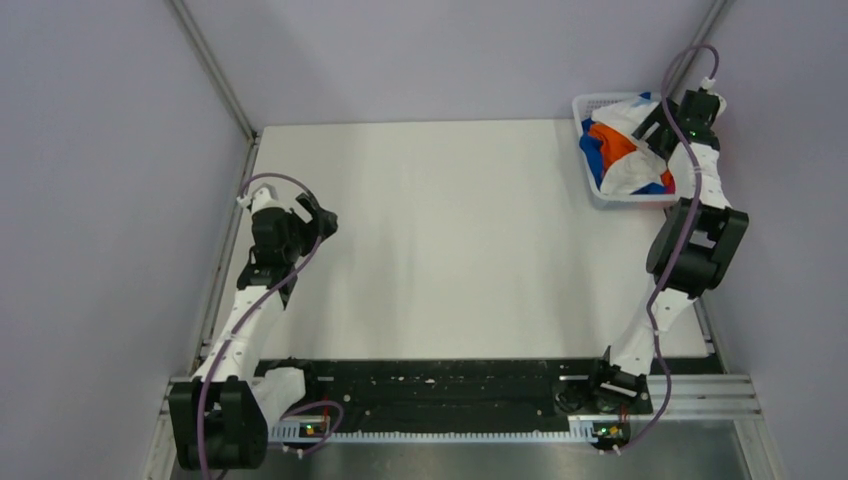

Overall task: Fold and stack the t-shirts
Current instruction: Grab crumpled tshirt from bin with the right arm

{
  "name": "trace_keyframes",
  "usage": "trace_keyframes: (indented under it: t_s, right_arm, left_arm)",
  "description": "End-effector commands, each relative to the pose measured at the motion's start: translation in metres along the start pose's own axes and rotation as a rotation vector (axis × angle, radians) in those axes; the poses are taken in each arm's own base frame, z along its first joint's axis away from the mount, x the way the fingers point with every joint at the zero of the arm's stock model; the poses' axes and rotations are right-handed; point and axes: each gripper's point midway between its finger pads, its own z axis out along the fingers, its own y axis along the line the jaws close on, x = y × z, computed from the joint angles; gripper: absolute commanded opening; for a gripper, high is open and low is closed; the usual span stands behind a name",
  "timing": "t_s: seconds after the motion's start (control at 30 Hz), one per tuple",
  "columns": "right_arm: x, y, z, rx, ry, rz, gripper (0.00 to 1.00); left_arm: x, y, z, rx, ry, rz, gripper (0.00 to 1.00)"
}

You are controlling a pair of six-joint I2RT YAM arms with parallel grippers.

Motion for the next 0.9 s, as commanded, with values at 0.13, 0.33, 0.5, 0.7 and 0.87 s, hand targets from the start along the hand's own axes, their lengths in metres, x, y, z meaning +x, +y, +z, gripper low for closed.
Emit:
trace_keyframes:
  t_s: [0.13,0.33,0.5,0.7,0.87]
  right_arm:
    - [-0.017,0.005,0.01,-0.032,-0.019,0.013,0.65]
    - [-0.025,0.014,0.003,-0.07,-0.03,0.026,0.16]
    - [-0.057,0.022,-0.027,-0.085,-0.116,0.014,0.0]
    - [-0.109,0.03,-0.073,-0.08,-0.258,-0.01,0.0]
    - [-0.159,0.042,-0.115,-0.105,-0.412,-0.019,0.0]
  left_arm:
    - [-0.026,-0.019,-0.001,0.057,-0.066,0.018,0.99]
    - [-0.024,-0.019,0.001,0.059,-0.057,0.017,0.99]
    - [-0.023,-0.022,0.0,0.072,-0.049,0.013,0.99]
    - [-0.021,-0.025,-0.002,0.095,-0.044,0.011,0.99]
    - [-0.02,-0.027,-0.004,0.107,-0.043,0.009,0.99]
